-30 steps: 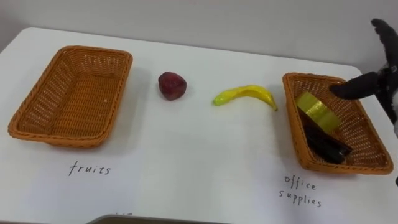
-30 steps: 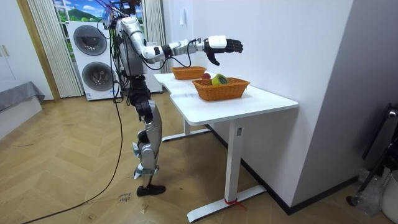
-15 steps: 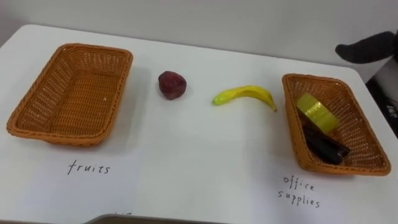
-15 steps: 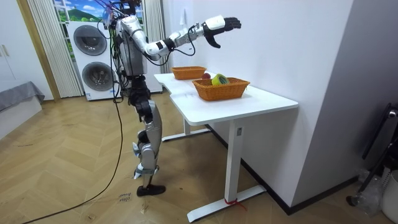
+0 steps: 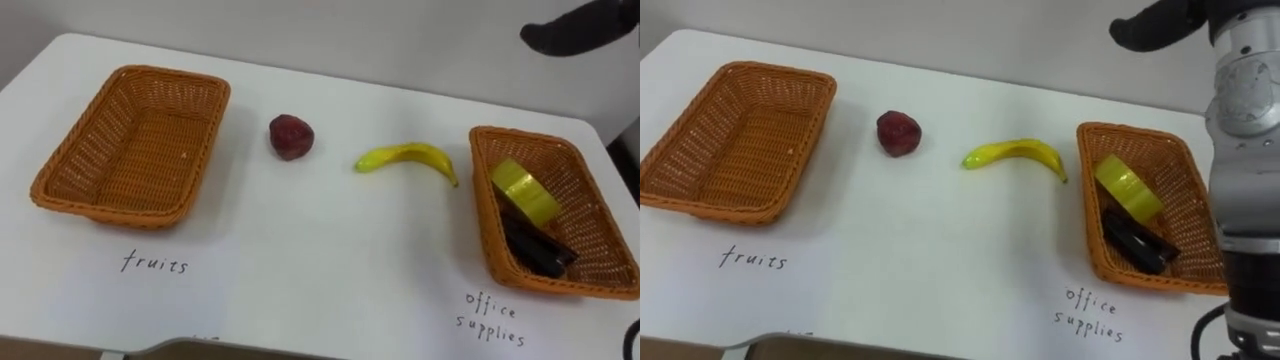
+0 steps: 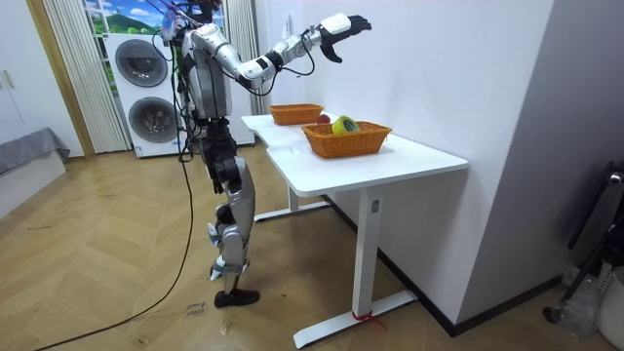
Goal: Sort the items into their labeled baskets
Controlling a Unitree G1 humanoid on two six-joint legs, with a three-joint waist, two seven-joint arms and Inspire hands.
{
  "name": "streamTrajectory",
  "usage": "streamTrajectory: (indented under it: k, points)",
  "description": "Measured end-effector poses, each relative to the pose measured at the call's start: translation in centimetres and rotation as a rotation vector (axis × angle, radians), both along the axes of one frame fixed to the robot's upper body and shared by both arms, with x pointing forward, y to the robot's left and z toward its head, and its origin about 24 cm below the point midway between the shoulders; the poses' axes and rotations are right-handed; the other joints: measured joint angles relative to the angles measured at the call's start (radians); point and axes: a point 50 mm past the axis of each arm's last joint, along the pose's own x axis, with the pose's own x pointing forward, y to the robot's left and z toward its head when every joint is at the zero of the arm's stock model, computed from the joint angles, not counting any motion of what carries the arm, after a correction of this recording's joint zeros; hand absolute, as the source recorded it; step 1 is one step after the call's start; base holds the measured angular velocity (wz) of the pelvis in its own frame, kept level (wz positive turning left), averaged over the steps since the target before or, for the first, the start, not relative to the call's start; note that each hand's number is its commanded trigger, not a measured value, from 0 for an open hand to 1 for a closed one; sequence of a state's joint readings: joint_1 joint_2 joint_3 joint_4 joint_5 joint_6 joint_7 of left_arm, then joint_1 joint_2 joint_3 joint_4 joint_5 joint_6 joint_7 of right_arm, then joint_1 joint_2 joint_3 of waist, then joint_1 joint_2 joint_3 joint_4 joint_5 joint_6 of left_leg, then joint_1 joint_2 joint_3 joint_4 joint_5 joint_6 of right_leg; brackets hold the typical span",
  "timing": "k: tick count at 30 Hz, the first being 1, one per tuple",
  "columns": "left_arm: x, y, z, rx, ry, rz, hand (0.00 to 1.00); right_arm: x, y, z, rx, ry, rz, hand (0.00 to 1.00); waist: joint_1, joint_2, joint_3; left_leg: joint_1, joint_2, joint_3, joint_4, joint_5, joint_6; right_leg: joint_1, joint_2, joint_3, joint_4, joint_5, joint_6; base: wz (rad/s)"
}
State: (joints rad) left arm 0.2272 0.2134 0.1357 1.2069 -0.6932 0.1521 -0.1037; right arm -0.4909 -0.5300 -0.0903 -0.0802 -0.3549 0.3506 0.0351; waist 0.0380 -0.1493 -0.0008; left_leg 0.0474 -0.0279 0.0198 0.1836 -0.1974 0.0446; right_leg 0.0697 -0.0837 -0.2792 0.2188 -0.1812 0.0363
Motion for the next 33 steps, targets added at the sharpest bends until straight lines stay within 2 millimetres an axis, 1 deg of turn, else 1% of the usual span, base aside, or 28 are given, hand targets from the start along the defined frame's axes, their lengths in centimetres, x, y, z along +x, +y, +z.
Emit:
streamTrajectory:
  k: [4,6,8,15,20,21,22,24,26,30,33]
  points:
    - [0.0,0.1,0.0,-0.009,-0.011,-0.001,0.0,0.3,-0.2,-0.7,0.003,0.041,-0.003,0.0,0.029,-0.006,-0.0012,-0.002,0.001,-0.003,0.001,0.0,0.0,0.0,-0.003,-0.009,-0.001,0.0,0.0,0.02]
    - [0.0,0.1,0.0,-0.009,-0.009,0.0,0.0,0.4,-0.1,-0.8,0.001,0.046,0.0,0.0,0.033,-0.01,-0.0006,-0.004,0.0,-0.006,0.002,0.0,0.0,0.0,-0.005,-0.02,-0.001,0.0,0.0,0.03]
    - [-0.1,0.1,0.0,-0.011,-0.009,0.001,0.0,0.4,-0.1,-0.9,0.002,0.051,0.003,0.0,0.049,-0.01,0.0007,-0.004,0.001,-0.008,0.002,0.0,0.0,0.0,-0.005,-0.026,-0.001,0.0,0.0,0.0]
    - [-0.2,0.1,0.1,-0.017,-0.01,-0.003,0.0,0.8,0.2,-1.7,0.003,0.135,0.055,0.0,0.05,-0.011,0.0014,-0.006,0.0,-0.011,0.001,0.0,0.0,-0.002,-0.004,-0.026,-0.001,0.0,0.0,0.0]
    - [-0.3,0.2,0.1,-0.016,-0.01,-0.004,0.0,0.9,0.0,-2.1,0.01,0.189,0.085,0.0,0.051,-0.014,0.0007,-0.011,-0.001,-0.016,0.001,0.0,0.0,-0.002,-0.004,-0.032,-0.005,0.0,0.0,0.04]
    - [-0.3,0.2,0.1,-0.015,-0.01,-0.004,0.0,1.0,-0.1,-2.2,0.012,0.201,0.091,0.0,0.052,-0.016,-0.0004,-0.019,-0.001,-0.023,0.003,0.0,0.0,-0.003,-0.004,-0.038,-0.012,0.0,0.0,0.09]
    - [-0.3,0.3,0.1,-0.013,-0.011,-0.006,0.0,1.0,-0.3,-2.5,0.016,0.22,0.092,0.0,0.052,-0.02,-0.0032,-0.022,-0.002,-0.024,0.004,0.0,0.0,-0.002,-0.005,-0.043,-0.017,0.0,0.0,0.1]
    - [-0.3,0.3,0.1,-0.012,-0.01,-0.005,0.0,1.2,-0.5,-3.1,0.026,0.255,0.093,0.0,0.053,-0.021,-0.0043,-0.026,-0.003,-0.028,0.005,0.0,0.0,-0.002,-0.005,-0.051,-0.016,0.0,0.0,0.1]
    - [-0.3,0.3,0.1,-0.013,-0.012,-0.006,0.0,1.4,-0.5,-3.7,0.026,0.289,0.098,0.0,0.052,-0.021,-0.0044,-0.028,-0.002,-0.033,0.005,0.001,0.0,-0.003,-0.005,-0.052,-0.016,0.0,0.0,0.08]
    - [-0.1,0.5,0.2,-0.01,-0.016,-0.018,0.0,2.0,-0.7,-5.8,0.074,0.391,0.113,0.0,0.054,-0.024,-0.0054,-0.038,-0.002,-0.044,0.009,0.001,-0.001,-0.007,-0.004,-0.054,-0.016,0.0,0.0,0.08]
    - [0.3,0.7,0.3,-0.005,-0.028,-0.034,0.0,2.5,-0.6,-7.0,0.074,0.459,0.112,0.0,0.053,-0.026,-0.0056,-0.054,-0.002,-0.044,0.016,0.001,-0.001,-0.018,-0.004,-0.053,-0.017,0.0,0.0,0.02]
